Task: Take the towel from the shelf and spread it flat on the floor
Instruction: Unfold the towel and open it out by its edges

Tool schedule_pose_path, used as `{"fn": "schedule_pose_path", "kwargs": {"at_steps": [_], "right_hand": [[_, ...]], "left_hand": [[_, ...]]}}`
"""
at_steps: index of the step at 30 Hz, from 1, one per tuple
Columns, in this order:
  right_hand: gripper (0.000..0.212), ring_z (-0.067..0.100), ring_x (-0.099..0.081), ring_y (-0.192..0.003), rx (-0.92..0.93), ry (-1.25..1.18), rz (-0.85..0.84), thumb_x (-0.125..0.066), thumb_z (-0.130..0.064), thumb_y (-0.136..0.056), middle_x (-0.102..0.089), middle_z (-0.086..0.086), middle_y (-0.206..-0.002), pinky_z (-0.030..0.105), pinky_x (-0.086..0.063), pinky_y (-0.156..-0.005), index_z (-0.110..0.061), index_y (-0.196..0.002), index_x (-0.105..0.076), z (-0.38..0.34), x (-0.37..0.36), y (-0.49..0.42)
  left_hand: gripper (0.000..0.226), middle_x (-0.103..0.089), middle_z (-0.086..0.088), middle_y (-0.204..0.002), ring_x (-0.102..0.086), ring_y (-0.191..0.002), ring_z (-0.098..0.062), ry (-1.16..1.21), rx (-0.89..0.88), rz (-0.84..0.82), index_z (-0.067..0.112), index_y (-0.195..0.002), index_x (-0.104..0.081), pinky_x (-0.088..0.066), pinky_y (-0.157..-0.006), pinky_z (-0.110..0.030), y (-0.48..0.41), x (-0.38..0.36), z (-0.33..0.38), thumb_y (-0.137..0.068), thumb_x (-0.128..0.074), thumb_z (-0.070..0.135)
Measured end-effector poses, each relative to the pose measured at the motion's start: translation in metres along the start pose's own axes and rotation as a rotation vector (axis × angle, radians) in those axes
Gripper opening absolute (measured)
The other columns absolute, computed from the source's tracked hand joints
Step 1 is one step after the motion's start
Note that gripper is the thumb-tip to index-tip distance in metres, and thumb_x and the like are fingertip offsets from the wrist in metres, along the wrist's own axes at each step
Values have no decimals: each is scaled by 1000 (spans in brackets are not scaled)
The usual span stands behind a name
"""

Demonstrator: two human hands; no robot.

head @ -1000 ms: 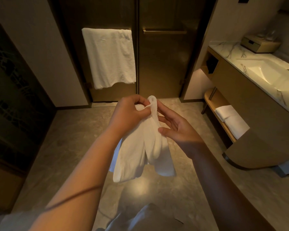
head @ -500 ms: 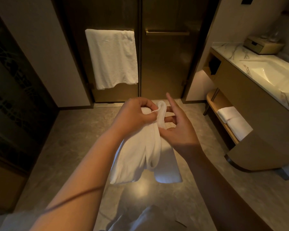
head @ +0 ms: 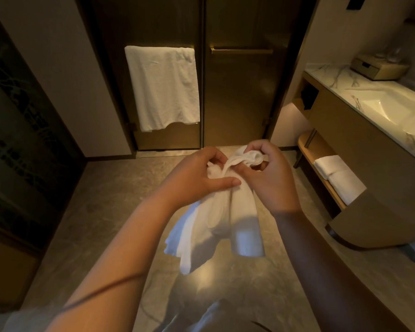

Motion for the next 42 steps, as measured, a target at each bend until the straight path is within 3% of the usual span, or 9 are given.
{"fn": "schedule_pose_path", "kwargs": {"at_steps": [5,11,19,21,24,26,30,33,42], "right_hand": [[29,8,-61,-89,9,7,-4,-80,-20,-72,-63,-3,-99,31,-54,-76,-28,-91,-60,-7,1,-5],[25,-1,-63,-82,-83,-68,-23,-78,-17,-73,-64,-20,-88,20,-55,-66,-28,-87,-61,10,3,-4],[24,-2,-63,-85,-138,-23,-5,-76,-17,-78,-66,-19,-95,34,-57,-79,-33,-91,-65,17,14,-12],[26,-6,-61,-82,-156,7,-11,-76,-18,-77,-64,-23,-94,29,-57,-74,-36,-93,-66,19,18,-14],[36,-13,-58,-79,-173,34,-31,-74,-19,-79,-61,-27,-93,9,-48,-56,-44,-102,-64,20,18,-11],[43,-10,-59,-79,-193,50,-26,-74,-20,-79,-61,-25,-97,7,-45,-52,-48,-109,-59,23,19,-8],[50,5,-60,-94,-213,116,-37,-74,-19,-82,-63,-14,-108,22,-49,-69,-44,-119,-54,27,25,-5],[50,9,-58,-98,-183,259,-95,-72,-18,-84,-61,-12,-110,22,-46,-75,-39,-124,-52,26,26,-7],[40,-7,-55,-83,-67,335,-139,-69,-22,-86,-60,-19,-95,7,-37,-63,-39,-119,-54,8,11,-5]], "left_hand": [[26,-64,12,-78,-57,-60,-2,91,111,29,31,-90,-60,-49,-55,-17,6,-6,-15,-69,-72,23],[6,-64,14,-82,-60,-75,-5,-180,231,-61,34,-81,-62,-51,-67,-27,12,-3,-41,-79,-66,29],[5,-63,20,-77,-55,-75,4,-62,120,328,32,-87,-68,-43,-64,-24,15,43,-33,-85,-63,30],[9,-66,16,-81,-57,-77,1,-28,87,359,30,-92,-68,-46,-66,-27,11,48,-27,-85,-64,33],[9,-65,18,-82,-58,-78,5,-34,22,398,37,-90,-63,-47,-65,-22,5,52,-13,-82,-67,36],[10,-63,21,-80,-57,-78,6,-78,0,411,40,-89,-61,-49,-66,-23,3,55,-7,-81,-67,37],[14,-64,17,-82,-56,-77,4,-148,38,461,32,-94,-66,-49,-65,-25,5,69,-12,-84,-62,40],[18,-63,15,-86,-52,-76,6,-210,68,507,30,-98,-68,-39,-62,-17,9,82,-14,-85,-59,40],[32,-52,14,-98,-45,-75,7,-336,-40,328,31,-113,-62,-33,-66,-10,4,57,6,-82,-63,39]]}}
Point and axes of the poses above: each hand's wrist, its own y-axis away from the middle knuckle, its own x-axis out of the back of the hand, z = x × y, the point moved 10 cm from there along -y, towards the middle knuckle
